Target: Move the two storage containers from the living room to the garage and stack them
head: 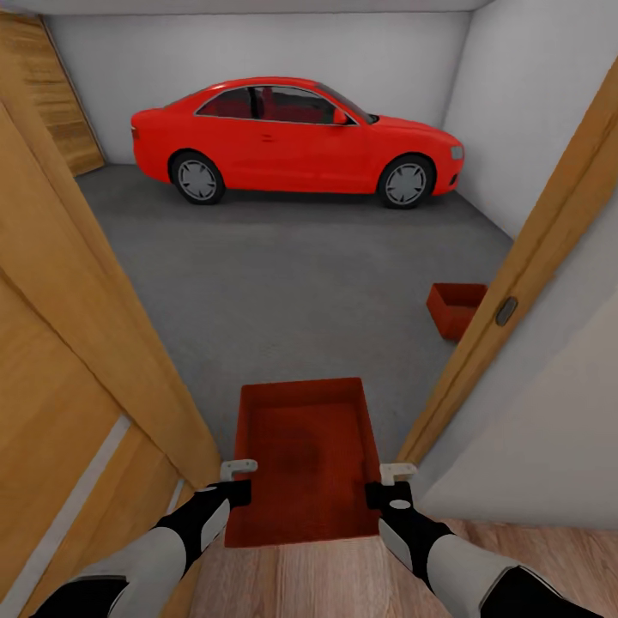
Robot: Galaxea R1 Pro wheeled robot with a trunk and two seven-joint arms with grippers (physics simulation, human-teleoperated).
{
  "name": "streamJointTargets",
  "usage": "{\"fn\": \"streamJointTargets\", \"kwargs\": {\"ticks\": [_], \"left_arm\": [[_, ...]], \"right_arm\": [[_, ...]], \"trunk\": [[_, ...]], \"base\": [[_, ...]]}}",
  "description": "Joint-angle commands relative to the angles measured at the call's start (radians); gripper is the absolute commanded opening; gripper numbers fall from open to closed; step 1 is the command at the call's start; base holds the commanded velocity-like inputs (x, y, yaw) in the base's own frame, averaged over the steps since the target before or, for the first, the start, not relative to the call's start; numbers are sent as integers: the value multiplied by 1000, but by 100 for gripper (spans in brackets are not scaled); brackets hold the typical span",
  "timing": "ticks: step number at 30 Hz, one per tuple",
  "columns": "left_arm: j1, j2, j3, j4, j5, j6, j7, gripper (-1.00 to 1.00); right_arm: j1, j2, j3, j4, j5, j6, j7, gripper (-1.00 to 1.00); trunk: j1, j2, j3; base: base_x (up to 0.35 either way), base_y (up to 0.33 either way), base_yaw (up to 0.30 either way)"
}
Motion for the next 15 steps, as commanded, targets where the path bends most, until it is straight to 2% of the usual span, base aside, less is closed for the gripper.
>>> {"fn": "streamJointTargets", "kwargs": {"ticks": [1, 5, 15], "left_arm": [[1, 0, -58, 0, 23, 6, 7, -100], [1, -1, -58, 0, 23, 6, 7, -100], [1, -1, -59, 0, 23, 7, 7, -100]], "right_arm": [[-2, -11, -36, -2, -3, -3, -1, -100], [-2, -11, -37, -2, -3, -3, -1, -100], [-2, -11, -36, -2, -4, 3, -1, -100]], "trunk": [[1, 0, -1], [1, 0, -1], [1, 0, -1]], "base": [[315, 0, 0], [196, 0, 0], [15, 0, 0]]}}
